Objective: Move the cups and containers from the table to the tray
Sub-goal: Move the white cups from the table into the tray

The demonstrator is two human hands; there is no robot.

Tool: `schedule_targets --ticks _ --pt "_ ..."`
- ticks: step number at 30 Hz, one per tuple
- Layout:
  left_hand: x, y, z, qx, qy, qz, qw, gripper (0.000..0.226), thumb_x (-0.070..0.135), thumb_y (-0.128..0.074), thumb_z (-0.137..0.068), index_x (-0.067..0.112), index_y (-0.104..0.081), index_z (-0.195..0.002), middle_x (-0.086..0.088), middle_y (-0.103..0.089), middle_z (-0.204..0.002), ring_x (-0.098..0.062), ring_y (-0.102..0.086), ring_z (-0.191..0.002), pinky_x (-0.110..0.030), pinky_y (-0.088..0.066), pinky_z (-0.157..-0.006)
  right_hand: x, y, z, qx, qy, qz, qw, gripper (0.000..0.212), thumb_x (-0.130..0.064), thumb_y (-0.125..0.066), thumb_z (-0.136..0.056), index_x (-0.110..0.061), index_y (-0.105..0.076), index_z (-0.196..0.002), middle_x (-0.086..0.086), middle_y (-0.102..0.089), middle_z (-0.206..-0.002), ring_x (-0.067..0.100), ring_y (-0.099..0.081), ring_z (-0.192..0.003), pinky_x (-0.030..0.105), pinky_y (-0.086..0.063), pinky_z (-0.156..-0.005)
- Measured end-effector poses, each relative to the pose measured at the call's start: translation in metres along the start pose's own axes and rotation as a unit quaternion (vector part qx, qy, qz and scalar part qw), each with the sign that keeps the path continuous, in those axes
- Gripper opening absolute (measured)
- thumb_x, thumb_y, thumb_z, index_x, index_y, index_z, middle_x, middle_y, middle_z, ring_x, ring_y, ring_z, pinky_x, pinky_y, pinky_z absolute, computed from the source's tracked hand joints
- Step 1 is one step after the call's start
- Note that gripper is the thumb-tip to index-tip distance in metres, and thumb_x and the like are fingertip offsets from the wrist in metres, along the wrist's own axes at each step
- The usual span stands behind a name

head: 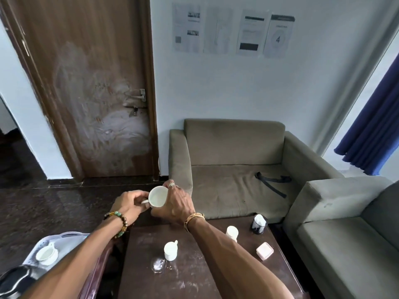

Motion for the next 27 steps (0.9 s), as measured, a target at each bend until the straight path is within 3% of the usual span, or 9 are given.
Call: schedule_targets --ticks 5,14,18,23,27 --pt "-0.023 0.037 0.005 0.025 0.018 0.005 1.0 0.022 0.02 -0.082 -0.074 0.034 -0.072 -0.087 0.021 -0.069 -0.072 0.01 -0.059 -0.069 -0.013 -0.038 -0.054 -0.039 -0.019 -0.013 -0.009 0.019 0.001 1.0 0.073 -0.056 -0.077 -0.056 -0.024 -0.044 -0.112 0.001 -0.068 -0.101 0.029 -0.067 -0.092 0.035 -0.052 -0.071" --pt "-0.092 0.054 -0.017 0.016 0.078 0.003 0.997 0.026 0.014 -0.083 -0.072 0.029 -0.073 -0.091 0.012 -0.073 -0.078 -0.006 -0.067 -0.077 -0.023 -0.05 -0.066 -0.054 -0.091 -0.052 -0.072 0.038 0.003 0.997 0.073 -0.055 -0.079 -0.057 -0.022 -0.043 -0.111 0.004 -0.068 -0.101 0.032 -0.067 -0.091 0.038 -0.054 -0.075" --pt "-0.107 0.067 -0.043 0.022 0.079 -0.005 0.997 0.026 0.015 -0.084 -0.071 0.032 -0.071 -0.086 0.016 -0.072 -0.075 -0.002 -0.067 -0.076 -0.014 -0.043 -0.059 -0.061 -0.108 -0.084 -0.082 0.046 0.002 0.996 0.072 -0.053 -0.08 -0.058 -0.022 -0.042 -0.111 0.005 -0.069 -0.101 0.032 -0.067 -0.092 0.039 -0.054 -0.076" --pt "-0.127 0.088 -0.06 0.032 0.099 -0.015 0.994 0.026 0.02 -0.084 -0.072 0.032 -0.072 -0.092 0.013 -0.072 -0.079 -0.002 -0.065 -0.074 -0.019 -0.044 -0.059 -0.076 -0.132 -0.116 -0.081 0.073 0.011 0.994 0.07 -0.058 -0.078 -0.058 -0.022 -0.046 -0.108 0.006 -0.071 -0.099 0.033 -0.069 -0.091 0.037 -0.054 -0.074" --pt "-0.152 0.115 -0.066 0.033 0.119 -0.007 0.992 0.028 0.02 -0.085 -0.069 0.027 -0.074 -0.094 0.005 -0.076 -0.085 -0.01 -0.069 -0.079 -0.029 -0.055 -0.074 -0.099 -0.158 -0.133 -0.098 0.084 0.007 0.992 0.068 -0.061 -0.076 -0.056 -0.024 -0.046 -0.104 0.006 -0.072 -0.096 0.033 -0.07 -0.091 0.036 -0.052 -0.072"
Point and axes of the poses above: each hand's wrist, its own z-axis away from the middle knuckle, its own y-axis out of the back of the hand, x = y × z, the point moved 1 cm from there along -z, towards the middle knuckle
